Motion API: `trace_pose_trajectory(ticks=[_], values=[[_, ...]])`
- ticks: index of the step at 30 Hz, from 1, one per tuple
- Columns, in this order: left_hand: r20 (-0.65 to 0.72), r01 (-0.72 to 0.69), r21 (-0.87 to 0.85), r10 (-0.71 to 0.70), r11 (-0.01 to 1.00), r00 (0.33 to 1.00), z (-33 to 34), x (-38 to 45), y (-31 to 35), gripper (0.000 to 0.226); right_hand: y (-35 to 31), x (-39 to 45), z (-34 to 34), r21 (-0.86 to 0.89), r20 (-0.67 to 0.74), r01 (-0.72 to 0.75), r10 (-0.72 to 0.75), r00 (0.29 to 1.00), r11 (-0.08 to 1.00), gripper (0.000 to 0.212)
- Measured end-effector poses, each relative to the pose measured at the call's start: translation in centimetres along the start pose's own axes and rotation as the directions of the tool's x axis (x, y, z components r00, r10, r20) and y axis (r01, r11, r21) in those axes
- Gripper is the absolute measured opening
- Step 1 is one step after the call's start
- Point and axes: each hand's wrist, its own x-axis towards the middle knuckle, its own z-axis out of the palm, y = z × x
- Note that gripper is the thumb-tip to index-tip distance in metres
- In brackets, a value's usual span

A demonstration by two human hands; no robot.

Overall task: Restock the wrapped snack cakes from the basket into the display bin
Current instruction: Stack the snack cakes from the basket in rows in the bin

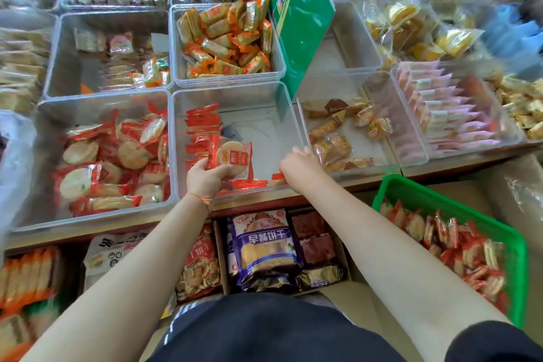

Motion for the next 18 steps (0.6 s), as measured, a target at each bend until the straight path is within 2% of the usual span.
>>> trace_pose_trajectory(ticks=[4,10,15,18], values=[[0.028,-0.022,0.077,0.020,0.997,0.999,0.2,-0.3,0.2,0.014,-0.9,1.4,0.0,-0.054,0.129,0.063,-0.056,0.990,0.997,0.035],[0.049,-0.001,0.089,-0.004,0.996,0.999,0.3,0.0,0.2,0.015,-0.9,3.6,-0.8,0.154,0.408,-0.003,-0.060,0.911,0.988,0.030],[0.073,0.039,0.107,-0.047,0.993,0.996,0.2,0.3,0.2,0.019,-0.4,3.9,0.0,0.271,0.423,-0.069,-0.055,0.904,0.960,0.032],[0.172,0.110,0.078,-0.122,0.991,0.978,-0.1,0.7,0.8,0.020,1.0,4.0,-0.5,0.473,0.352,-0.148,-0.033,0.935,0.868,0.036]])
